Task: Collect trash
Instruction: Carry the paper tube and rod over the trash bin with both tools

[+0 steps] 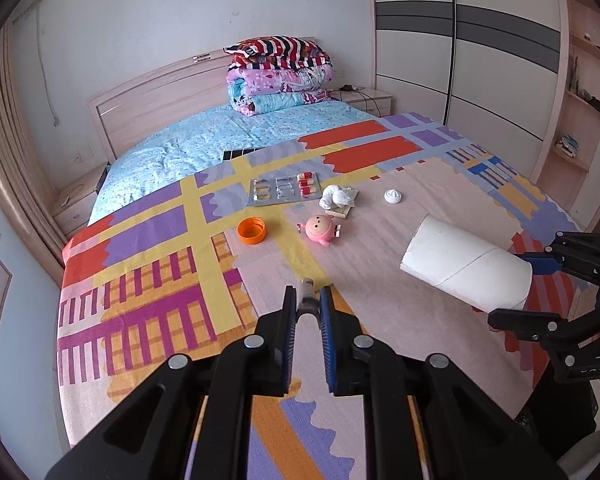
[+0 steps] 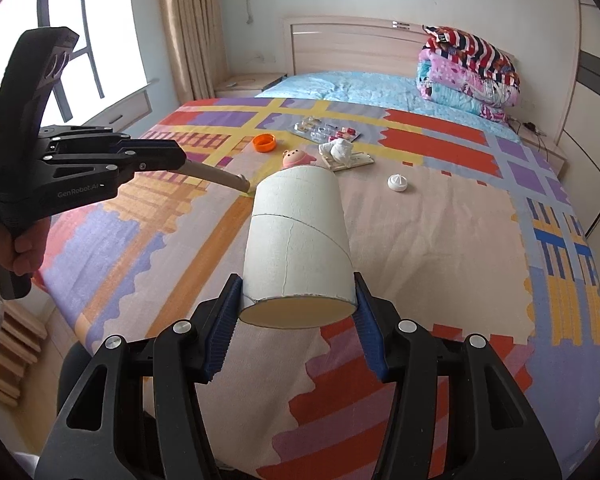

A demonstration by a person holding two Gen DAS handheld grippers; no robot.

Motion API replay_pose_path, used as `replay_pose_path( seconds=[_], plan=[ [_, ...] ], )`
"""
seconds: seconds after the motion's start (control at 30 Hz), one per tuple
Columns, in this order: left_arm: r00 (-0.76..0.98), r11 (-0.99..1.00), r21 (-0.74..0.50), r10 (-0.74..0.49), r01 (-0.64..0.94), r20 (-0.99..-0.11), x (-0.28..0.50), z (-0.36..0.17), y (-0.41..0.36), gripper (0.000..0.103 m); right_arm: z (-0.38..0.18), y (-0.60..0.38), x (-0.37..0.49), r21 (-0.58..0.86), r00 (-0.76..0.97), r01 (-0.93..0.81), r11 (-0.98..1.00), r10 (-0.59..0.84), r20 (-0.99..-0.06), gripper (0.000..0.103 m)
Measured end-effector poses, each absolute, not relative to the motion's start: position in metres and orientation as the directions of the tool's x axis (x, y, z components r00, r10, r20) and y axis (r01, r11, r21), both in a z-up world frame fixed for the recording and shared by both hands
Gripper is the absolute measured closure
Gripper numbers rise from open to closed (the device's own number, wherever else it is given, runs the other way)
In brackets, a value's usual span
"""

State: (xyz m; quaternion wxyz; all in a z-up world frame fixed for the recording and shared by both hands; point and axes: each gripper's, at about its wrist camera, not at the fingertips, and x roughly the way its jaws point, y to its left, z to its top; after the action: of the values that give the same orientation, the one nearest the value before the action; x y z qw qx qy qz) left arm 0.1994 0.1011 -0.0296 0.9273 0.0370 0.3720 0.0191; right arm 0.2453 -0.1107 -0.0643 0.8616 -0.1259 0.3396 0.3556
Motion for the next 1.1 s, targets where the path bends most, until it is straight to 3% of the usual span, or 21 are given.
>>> replay_pose_path(
  seconds=[0.63,1.1],
  plan=[
    [0.797,0.991,0.107,-0.003,0.085,-0.604,0.113,0.009,0.036,0.092,-0.047,-0.161,0.178,-0.010,0.516,-0.747,0.665,0.569,-0.640,0.050],
    [0.784,0.977,0.048,-0.136,0.207,-0.606,0.041,-0.009,-0.020,0.092,-0.064,-0.195,0.119,-0.019,0.414,-0.821,0.570,0.573,-0.707,0.049]
  ],
)
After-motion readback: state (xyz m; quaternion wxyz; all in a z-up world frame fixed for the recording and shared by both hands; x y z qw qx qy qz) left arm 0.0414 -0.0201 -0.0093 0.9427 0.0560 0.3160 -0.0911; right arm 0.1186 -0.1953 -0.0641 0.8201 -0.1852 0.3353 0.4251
